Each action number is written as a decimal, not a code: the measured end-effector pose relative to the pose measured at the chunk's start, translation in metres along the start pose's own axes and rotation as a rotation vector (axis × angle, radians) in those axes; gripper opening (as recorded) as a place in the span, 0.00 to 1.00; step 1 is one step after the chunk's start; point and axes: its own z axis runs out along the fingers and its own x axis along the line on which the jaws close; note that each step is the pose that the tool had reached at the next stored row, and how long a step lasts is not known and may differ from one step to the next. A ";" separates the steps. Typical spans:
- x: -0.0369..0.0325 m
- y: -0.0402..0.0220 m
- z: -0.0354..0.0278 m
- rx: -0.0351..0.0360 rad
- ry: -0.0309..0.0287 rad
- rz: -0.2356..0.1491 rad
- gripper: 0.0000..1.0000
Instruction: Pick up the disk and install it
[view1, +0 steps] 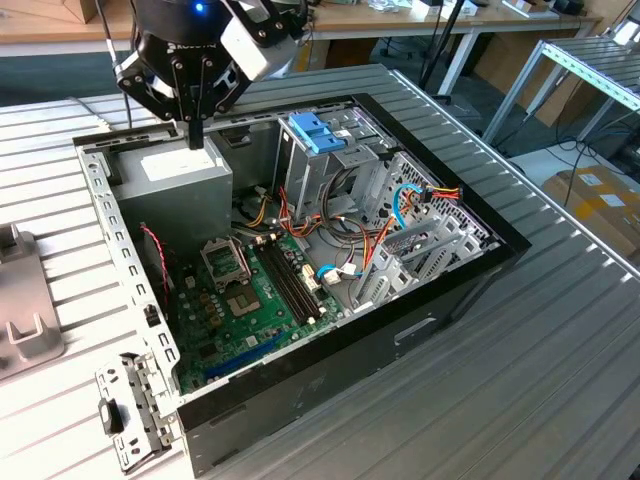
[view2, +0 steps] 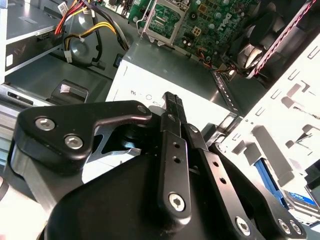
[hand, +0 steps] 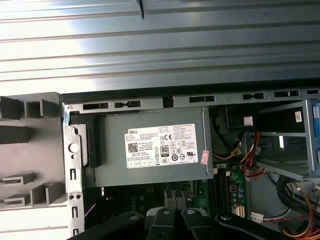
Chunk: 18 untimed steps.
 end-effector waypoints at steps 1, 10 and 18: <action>0.0004 0.0000 0.0000 0.0000 0.0000 0.000 0.11; 0.0031 -0.0002 -0.0001 0.0000 0.0000 0.000 0.11; 0.0051 -0.0004 -0.0001 0.0000 0.0000 0.000 0.11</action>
